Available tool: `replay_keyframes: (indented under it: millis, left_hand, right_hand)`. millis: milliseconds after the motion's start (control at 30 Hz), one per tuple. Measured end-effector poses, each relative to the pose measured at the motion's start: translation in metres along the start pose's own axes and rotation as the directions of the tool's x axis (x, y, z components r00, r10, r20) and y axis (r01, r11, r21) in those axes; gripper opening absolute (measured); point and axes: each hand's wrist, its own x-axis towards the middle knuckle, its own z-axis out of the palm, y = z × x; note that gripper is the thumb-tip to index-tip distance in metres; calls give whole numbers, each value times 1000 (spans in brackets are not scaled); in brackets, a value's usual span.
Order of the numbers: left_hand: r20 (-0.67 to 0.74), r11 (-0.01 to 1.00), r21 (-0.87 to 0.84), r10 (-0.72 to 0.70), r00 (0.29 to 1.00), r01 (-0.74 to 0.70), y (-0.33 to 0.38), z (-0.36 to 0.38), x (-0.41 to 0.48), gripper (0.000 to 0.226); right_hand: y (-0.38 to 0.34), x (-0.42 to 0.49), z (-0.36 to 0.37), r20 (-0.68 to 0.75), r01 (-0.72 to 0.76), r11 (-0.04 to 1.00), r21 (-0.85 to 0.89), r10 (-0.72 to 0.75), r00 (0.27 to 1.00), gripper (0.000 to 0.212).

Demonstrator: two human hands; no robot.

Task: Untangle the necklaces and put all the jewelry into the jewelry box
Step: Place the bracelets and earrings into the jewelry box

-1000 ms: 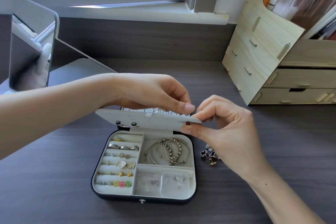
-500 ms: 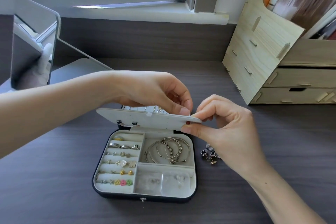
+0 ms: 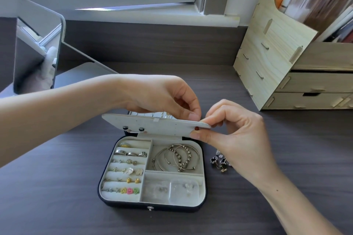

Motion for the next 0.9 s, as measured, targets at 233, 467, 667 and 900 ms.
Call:
replay_keyframes:
  millis: [233,467,667,900]
  left_hand:
    - [-100,988,150,38,994,-23,10,-2,-19,35]
    - [-331,825,565,253,909,-24,10,15,-28,20]
    - [-379,770,634,229,896,71,11,9,-17,23]
    - [-424,728,678,271,864,104,18,12,-8,27]
  right_hand:
    - [2,3,-3,-22,-46,999,-22,46,999,21]
    - [0,8,-11,-3,-178,981,-72,178,984,30]
    - [8,-6,-53,-61,-252,861,-441,252,966,6]
    - [20,2,-39,81,-260,549,-794,520,850,22]
